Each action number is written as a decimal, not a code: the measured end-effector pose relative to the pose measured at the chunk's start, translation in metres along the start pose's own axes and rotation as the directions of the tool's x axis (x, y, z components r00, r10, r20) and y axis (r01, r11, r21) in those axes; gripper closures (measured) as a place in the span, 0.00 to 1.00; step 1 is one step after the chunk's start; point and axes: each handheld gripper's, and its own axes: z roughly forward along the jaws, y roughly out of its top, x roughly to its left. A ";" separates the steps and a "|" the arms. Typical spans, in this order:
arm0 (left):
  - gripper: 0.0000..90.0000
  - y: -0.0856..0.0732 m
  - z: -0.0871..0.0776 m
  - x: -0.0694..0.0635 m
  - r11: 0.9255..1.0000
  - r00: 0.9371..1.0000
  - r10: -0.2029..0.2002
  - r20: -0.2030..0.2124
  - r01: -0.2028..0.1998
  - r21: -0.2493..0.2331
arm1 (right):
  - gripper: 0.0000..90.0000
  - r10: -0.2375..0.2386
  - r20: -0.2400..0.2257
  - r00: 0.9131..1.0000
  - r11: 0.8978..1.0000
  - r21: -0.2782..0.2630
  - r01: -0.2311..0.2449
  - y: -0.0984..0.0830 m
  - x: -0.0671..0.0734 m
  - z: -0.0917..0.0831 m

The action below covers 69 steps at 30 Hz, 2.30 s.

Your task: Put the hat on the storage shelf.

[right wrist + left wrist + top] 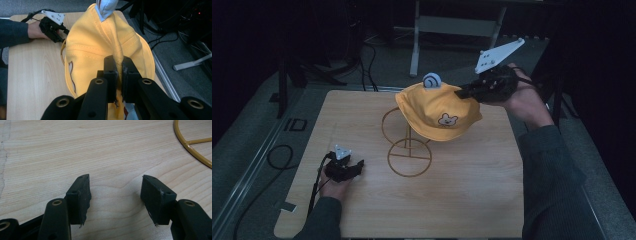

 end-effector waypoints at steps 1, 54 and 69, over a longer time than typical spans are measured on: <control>0.46 0.000 0.000 0.000 1.000 1.000 0.000 0.000 0.000 0.000 | 0.94 -0.001 0.004 1.000 1.000 0.001 0.001 0.002 0.001 0.002; 0.46 0.000 0.000 0.000 1.000 1.000 0.005 0.004 -0.005 0.001 | 0.98 -0.008 -0.051 0.999 0.990 0.138 0.015 0.026 0.021 0.090; 0.46 0.000 0.000 0.000 1.000 1.000 0.005 0.005 -0.005 0.000 | 1.00 -0.045 -0.002 0.999 0.997 0.068 0.045 0.071 0.041 0.120</control>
